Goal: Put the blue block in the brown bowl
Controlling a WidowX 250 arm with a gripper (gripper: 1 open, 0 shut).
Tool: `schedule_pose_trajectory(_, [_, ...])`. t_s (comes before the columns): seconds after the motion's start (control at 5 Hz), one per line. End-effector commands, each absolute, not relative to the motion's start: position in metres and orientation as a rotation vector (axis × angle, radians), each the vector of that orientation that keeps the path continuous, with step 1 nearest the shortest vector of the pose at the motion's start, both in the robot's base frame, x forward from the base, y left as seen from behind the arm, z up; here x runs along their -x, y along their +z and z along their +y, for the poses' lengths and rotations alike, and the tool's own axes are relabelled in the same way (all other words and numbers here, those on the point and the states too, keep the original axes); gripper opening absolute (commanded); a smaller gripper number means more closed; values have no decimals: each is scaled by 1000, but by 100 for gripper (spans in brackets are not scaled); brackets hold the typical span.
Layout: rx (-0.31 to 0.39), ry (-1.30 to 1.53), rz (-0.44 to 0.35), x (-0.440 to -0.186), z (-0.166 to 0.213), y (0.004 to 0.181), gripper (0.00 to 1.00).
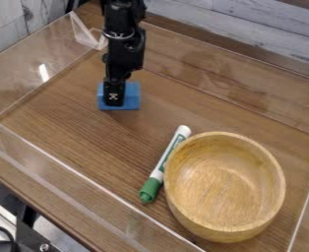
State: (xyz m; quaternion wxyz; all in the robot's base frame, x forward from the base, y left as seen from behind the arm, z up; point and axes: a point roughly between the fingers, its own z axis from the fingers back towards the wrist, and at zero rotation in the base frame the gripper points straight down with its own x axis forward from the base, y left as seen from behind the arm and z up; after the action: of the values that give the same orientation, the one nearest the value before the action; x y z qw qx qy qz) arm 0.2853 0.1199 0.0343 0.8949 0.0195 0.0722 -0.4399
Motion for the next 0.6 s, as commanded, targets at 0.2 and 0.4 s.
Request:
schedule_pose_trajectory(0.2, [-100,-867,92,-289,127,67,0])
schedule_pose_trajectory(0.4, [-97,-854,94,-288,129,70,0])
